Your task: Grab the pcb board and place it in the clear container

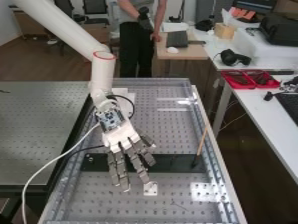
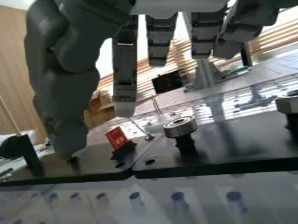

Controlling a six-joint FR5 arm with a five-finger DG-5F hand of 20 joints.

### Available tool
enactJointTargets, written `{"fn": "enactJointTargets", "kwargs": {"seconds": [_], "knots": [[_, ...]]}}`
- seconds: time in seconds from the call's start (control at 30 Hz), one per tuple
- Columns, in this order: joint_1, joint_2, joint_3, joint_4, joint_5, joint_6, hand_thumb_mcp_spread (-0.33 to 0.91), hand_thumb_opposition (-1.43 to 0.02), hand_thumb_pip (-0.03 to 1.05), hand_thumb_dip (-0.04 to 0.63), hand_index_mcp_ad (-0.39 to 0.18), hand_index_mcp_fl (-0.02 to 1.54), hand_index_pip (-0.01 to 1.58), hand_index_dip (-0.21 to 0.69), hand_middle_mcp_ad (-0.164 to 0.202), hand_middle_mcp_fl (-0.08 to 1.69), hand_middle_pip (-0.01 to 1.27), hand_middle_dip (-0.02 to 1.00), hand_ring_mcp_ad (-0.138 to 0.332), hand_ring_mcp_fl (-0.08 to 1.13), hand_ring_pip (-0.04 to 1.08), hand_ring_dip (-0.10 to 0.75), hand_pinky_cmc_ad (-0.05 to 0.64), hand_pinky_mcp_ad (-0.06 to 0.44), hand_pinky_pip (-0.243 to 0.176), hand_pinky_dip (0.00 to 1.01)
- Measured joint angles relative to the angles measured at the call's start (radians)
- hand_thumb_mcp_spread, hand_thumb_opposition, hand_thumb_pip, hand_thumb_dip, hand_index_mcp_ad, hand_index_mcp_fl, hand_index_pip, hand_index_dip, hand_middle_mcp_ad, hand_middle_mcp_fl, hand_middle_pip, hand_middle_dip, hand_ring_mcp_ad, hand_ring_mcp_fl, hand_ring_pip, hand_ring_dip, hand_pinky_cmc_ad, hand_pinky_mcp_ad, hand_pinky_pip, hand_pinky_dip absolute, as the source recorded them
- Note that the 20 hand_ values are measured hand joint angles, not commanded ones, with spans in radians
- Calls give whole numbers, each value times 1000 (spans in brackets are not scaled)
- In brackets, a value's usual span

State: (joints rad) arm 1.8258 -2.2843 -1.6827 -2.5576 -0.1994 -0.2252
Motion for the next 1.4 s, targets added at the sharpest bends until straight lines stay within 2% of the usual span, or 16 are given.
{"fn": "enactJointTargets", "kwargs": {"seconds": [0.17, 0.27, 0.37, 0.83, 1.17, 1.23, 1.4], "knots": [[-4, 5, -15, 52, -13, -67, 565, -768, 309, 190, -103, 171, 1096, 340, 28, 5, 140, 140, 201, -3, 77, -5, 190, 148, -91, 180], [-6, 8, -22, 70, -19, -84, 565, -768, 305, 188, -103, 169, 1063, 330, 28, 5, 140, 140, 201, -3, 77, -5, 190, 148, -91, 180], [-8, 10, -26, 83, -22, -94, 565, -770, 309, 206, -103, 241, 1031, 330, 28, 9, 140, 140, 201, -3, 87, -2, 192, 148, -91, 180], [-15, 13, -30, 82, -33, -90, 579, -789, 312, 206, -119, 422, 935, 330, 24, 24, 140, 140, 199, -2, 87, -2, 197, 148, -93, 180], [-16, 13, -33, 90, -34, -93, 583, -803, 316, 206, -120, 456, 981, 330, 28, 44, 140, 140, 199, 12, 87, 0, 213, 150, -89, 180], [-17, 14, -34, 93, -34, -95, 583, -803, 316, 206, -126, 456, 981, 330, 10, 42, 140, 140, 199, 12, 87, -2, 213, 150, -89, 180], [-20, 14, -33, 93, -38, -94, 583, -803, 316, 208, -134, 475, 977, 330, 10, 42, 140, 140, 197, 12, 87, 0, 211, 152, -89, 180]]}}
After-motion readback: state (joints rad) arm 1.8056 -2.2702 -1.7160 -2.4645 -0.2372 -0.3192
